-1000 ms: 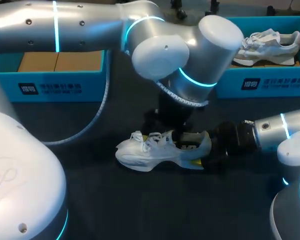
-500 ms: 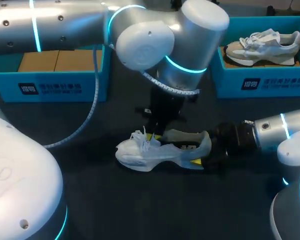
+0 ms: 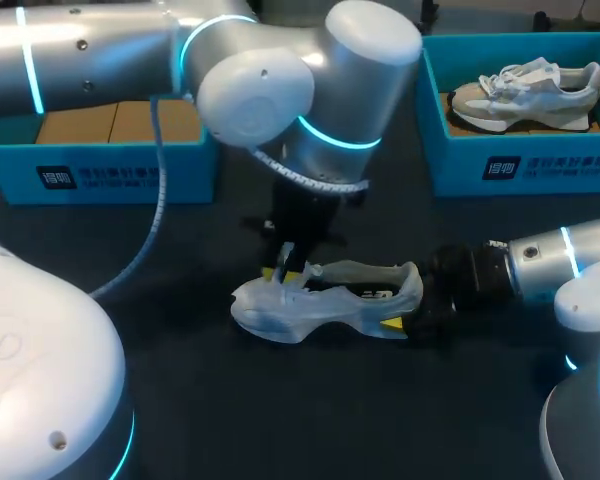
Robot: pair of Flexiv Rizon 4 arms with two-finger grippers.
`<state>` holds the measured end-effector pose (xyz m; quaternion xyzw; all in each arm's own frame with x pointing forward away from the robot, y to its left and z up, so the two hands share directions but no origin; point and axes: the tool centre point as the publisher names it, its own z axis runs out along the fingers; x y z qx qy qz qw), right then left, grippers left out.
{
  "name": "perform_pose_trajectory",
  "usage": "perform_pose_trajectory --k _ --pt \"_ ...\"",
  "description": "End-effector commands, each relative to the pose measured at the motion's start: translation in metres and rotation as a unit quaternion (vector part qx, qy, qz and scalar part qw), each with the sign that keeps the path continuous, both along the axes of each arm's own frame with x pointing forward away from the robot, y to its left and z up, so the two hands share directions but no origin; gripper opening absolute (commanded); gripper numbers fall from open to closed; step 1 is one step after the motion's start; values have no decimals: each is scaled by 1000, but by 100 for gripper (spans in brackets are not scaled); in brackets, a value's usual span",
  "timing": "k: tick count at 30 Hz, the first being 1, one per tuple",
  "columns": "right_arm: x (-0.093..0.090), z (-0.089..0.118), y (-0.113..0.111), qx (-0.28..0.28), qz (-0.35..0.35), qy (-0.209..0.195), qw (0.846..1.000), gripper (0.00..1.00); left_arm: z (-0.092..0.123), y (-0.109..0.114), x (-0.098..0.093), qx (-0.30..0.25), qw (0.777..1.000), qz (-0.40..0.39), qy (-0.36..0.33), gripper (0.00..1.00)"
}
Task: Take the shoe out of the shoebox, open the shoe tongue, remove and reinsert the insole, then place the shoe into the shoebox
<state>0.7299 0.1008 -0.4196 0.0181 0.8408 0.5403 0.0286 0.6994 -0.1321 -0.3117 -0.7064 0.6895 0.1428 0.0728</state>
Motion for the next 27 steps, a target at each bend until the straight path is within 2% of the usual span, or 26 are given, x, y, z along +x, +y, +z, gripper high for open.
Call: perform_pose_trajectory --k 1,5,15,21,27 --pt "-4 -8 8 -3 -1 0 1000 0 -9 19 1 -21 1000 13 0 44" --pt "-4 -8 8 -3 -1 0 1000 0 -20 32 3 -11 1000 21 1 38" --pt "-4 -8 8 -3 -1 0 1000 0 -36 55 12 6 999 41 4 41" --pt "-4 -8 8 -3 -1 0 1000 0 -53 59 15 19 999 47 -5 42" --pt "-4 -8 8 -3 -1 0 1000 0 -64 60 19 29 998 51 -5 48"
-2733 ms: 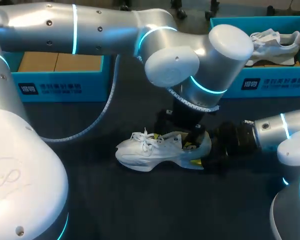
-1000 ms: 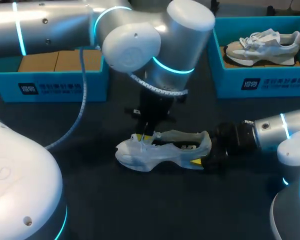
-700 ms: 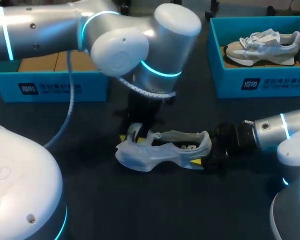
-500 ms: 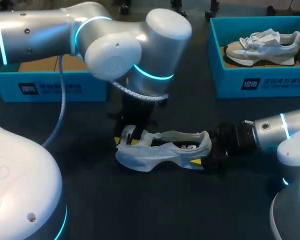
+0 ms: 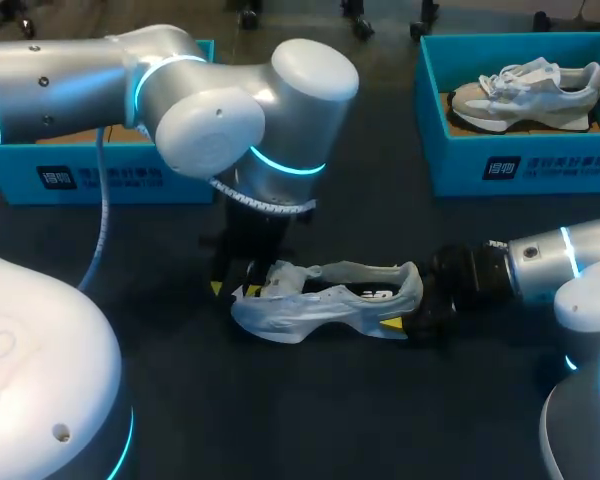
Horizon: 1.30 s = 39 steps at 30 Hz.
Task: Take the shoe out of the shoebox, open the shoe tongue, remove and reinsert the insole, then place the shoe into the shoebox
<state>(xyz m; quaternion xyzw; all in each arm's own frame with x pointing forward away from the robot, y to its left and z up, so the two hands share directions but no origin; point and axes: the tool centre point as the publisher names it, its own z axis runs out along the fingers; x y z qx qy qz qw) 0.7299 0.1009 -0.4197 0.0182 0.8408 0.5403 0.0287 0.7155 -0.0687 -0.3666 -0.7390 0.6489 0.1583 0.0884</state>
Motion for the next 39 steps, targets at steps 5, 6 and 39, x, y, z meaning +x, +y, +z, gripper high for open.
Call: perform_pose_trajectory --k 5,6,39 --pt "-4 -8 8 -3 -1 0 1000 0 -9 -5 4 5 1000 1 3 47" --pt "-4 -8 8 -3 -1 0 1000 0 -6 -6 5 1 1000 1 6 48" --pt "-4 -8 8 -3 -1 0 1000 0 77 -50 11 -127 947 -295 -13 100"
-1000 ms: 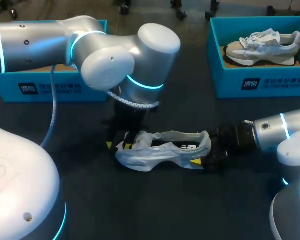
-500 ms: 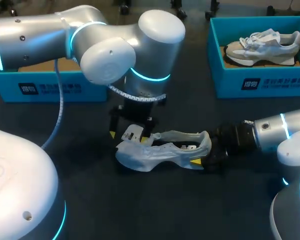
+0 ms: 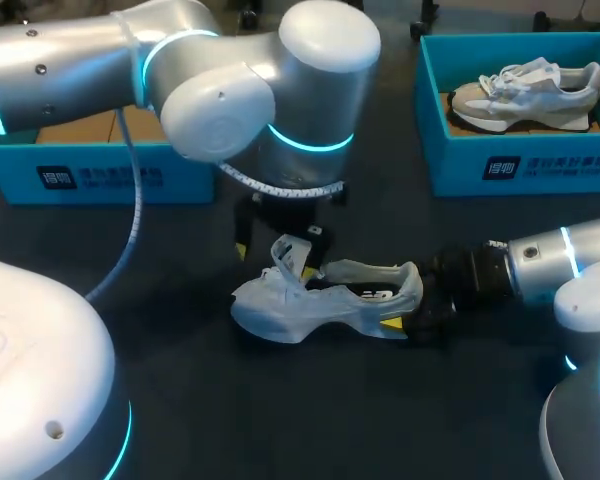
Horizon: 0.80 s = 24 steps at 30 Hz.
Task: Take the shoe out of the shoebox, open the shoe tongue, remove and reinsert the insole, then place the shoe into the shoebox
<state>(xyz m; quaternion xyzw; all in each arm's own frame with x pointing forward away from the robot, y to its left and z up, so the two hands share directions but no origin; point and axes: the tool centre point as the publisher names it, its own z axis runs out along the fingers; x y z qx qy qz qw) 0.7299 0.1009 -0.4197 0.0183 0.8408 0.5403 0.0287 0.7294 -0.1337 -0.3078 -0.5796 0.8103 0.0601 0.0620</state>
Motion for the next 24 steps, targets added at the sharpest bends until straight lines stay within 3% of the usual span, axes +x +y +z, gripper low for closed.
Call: perform_pose_trajectory --k 1,6,10,13,16,17,18,19,21,22,24 --pt "-4 -8 8 -3 -1 0 1000 0 21 15 -2 -35 995 -95 7 100" --pt "-4 -8 8 -3 -1 0 1000 0 33 15 1 -45 970 -238 15 100" --pt "-4 -8 8 -3 -1 0 1000 0 45 14 2 -70 926 -371 20 100" --pt "-4 -8 8 -3 -1 0 1000 0 53 12 3 -82 908 -409 34 100" --pt "-4 -8 8 -3 -1 0 1000 0 63 6 3 -102 872 -476 45 96" --pt "-4 -8 8 -3 -1 0 1000 0 64 4 2 -104 866 -486 47 83" --pt "-4 -8 8 -3 -1 0 1000 0 64 4 2 -104 865 -489 50 80" --pt "-4 -8 8 -3 -1 0 1000 0 67 1 2 -105 851 -511 55 49" --pt "-4 -8 8 -3 -1 0 1000 0 70 -6 1 -109 838 -532 60 27" --pt "-4 -8 8 -3 -1 0 1000 0 72 -8 0 -113 834 -536 63 0" --pt "-4 -8 8 -3 -1 0 1000 0 74 -14 -1 -122 829 -541 72 0"
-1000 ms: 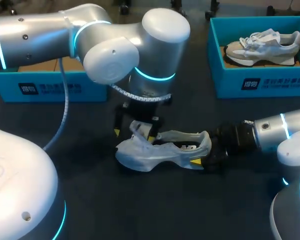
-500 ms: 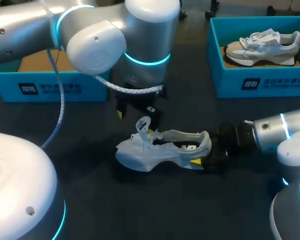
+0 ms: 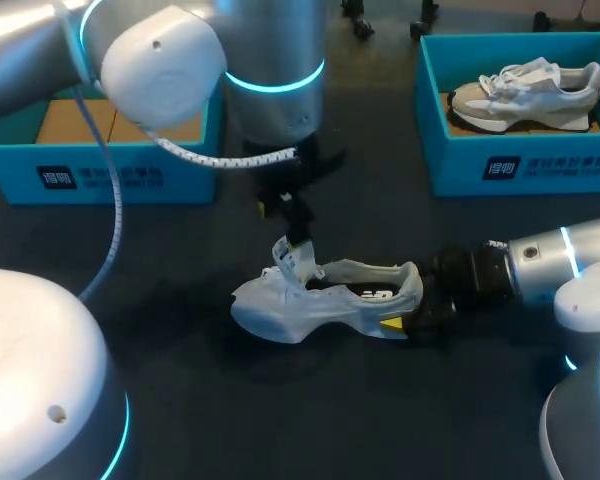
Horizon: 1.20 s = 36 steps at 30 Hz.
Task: Take the shoe out of the shoebox, open the shoe tongue, remove and reinsert the insole, then place the shoe into the shoebox
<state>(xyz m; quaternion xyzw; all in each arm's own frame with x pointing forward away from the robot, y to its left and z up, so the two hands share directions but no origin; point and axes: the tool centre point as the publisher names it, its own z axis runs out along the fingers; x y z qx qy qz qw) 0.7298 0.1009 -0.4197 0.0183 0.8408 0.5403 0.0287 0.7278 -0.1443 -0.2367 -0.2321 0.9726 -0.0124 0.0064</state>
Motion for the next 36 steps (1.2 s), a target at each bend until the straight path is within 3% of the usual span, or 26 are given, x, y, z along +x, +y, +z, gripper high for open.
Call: perform_pose_trajectory --k 1,11,19,36 --pt "-4 -8 8 -3 -1 0 1000 0 2 -7 0 -42 978 -200 43 0" --pt "-4 -8 8 -3 -1 0 1000 0 2 -32 -19 -48 950 -297 78 0" --pt "-4 -8 8 -3 -1 0 1000 0 -10 -53 -34 -49 941 -318 110 0" --pt "-4 -8 8 -3 -1 0 1000 0 -16 -57 -40 -46 942 -311 118 0"
